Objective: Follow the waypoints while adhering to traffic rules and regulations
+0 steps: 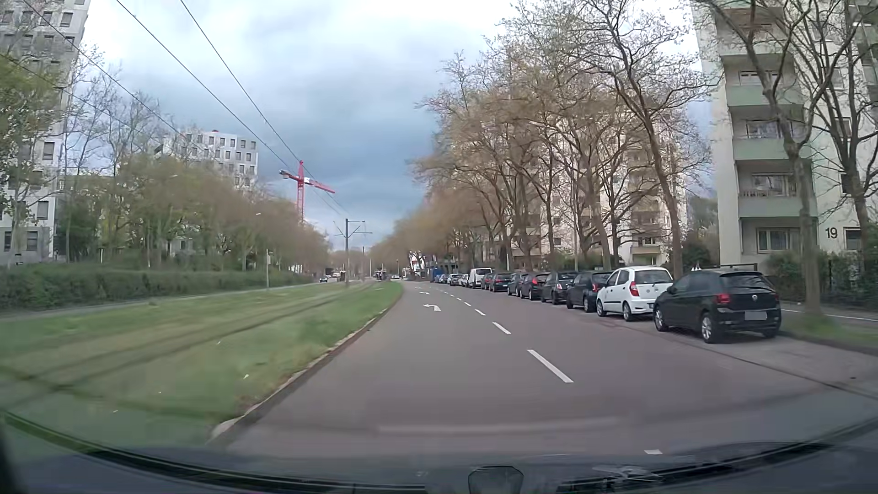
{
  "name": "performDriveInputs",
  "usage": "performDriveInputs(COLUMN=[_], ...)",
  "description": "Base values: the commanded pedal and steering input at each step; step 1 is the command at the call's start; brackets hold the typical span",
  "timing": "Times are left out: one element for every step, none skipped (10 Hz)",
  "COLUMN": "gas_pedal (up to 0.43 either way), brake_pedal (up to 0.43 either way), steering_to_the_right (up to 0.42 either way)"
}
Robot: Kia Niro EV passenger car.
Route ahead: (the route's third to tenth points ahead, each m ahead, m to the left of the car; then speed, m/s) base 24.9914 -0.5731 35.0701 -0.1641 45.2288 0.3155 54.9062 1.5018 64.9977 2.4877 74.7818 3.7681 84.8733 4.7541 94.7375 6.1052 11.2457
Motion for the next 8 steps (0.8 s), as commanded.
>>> performDriveInputs(gas_pedal=[0.13, 0.118, 0.118, 0.118, 0.118, 0.118, 0.118, 0.11], brake_pedal=[0.0, 0.0, 0.0, 0.0, 0.0, 0.0, 0.0, 0.0], steering_to_the_right=[0.01, 0.01, 0.01, 0.011, 0.011, 0.01, 0.009, 0.009])
